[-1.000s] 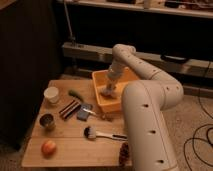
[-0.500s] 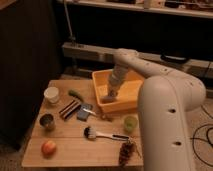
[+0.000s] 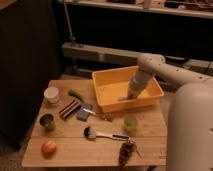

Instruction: Wipe tray with towel

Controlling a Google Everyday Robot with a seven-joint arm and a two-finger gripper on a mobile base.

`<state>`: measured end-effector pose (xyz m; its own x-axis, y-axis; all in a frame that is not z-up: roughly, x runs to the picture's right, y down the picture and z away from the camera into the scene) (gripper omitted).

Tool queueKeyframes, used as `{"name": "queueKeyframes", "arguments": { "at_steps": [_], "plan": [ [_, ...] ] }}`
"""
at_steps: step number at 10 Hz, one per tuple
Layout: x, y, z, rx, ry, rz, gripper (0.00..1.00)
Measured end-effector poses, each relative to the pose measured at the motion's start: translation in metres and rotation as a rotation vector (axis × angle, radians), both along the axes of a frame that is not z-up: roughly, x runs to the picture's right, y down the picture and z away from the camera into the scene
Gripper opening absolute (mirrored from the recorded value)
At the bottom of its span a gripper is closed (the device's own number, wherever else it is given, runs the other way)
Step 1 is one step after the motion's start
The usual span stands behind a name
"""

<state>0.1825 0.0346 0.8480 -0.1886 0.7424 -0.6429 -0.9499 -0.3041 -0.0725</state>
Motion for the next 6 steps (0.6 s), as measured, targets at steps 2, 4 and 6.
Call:
{"name": "queueKeyframes", "arguments": {
  "at_steps": [2, 4, 6],
  "plan": [
    [0.035, -0.002, -0.001, 0.013, 0.027, 0.011, 0.0],
    [0.05, -0.007, 0.006, 0.017, 0.037, 0.015, 0.0],
    [0.047, -0.014, 0.018, 0.018, 0.031, 0.008, 0.0]
  ]
}}
